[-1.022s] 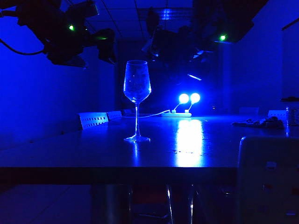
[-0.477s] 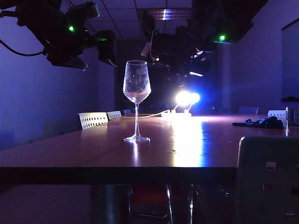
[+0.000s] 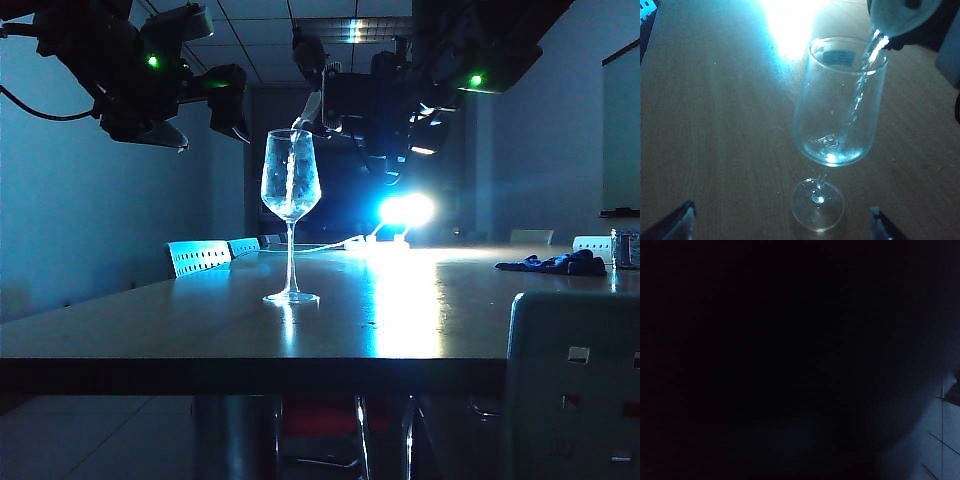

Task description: Pick up the black thermos cup, pour some water from it into the stemmed glass, and then put the thermos cup back on the table.

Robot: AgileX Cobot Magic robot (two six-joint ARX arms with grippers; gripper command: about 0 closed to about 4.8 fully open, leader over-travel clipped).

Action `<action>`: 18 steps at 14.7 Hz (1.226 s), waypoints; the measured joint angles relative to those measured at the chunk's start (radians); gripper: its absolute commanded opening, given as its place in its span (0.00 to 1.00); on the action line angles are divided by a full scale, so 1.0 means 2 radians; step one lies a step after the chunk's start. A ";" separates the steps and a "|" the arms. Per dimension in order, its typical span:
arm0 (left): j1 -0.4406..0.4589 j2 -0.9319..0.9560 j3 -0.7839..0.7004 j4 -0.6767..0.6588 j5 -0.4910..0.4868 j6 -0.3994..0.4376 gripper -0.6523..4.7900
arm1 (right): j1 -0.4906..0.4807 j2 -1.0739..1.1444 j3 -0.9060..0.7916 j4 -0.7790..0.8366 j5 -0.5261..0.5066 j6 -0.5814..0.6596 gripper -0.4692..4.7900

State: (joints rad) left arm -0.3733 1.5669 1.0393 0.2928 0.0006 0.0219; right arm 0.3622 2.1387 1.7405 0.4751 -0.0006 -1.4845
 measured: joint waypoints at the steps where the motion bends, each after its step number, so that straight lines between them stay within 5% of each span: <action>1: 0.000 0.000 0.000 0.000 0.000 0.000 1.00 | 0.000 0.000 0.000 0.002 0.000 -0.002 0.24; 18: 0.000 0.000 0.000 -0.014 0.000 -0.008 1.00 | 0.000 0.000 0.000 0.017 0.000 -0.020 0.24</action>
State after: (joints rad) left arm -0.3733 1.5669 1.0397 0.2653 0.0006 0.0063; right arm 0.3622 2.1387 1.7397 0.5098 -0.0006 -1.5246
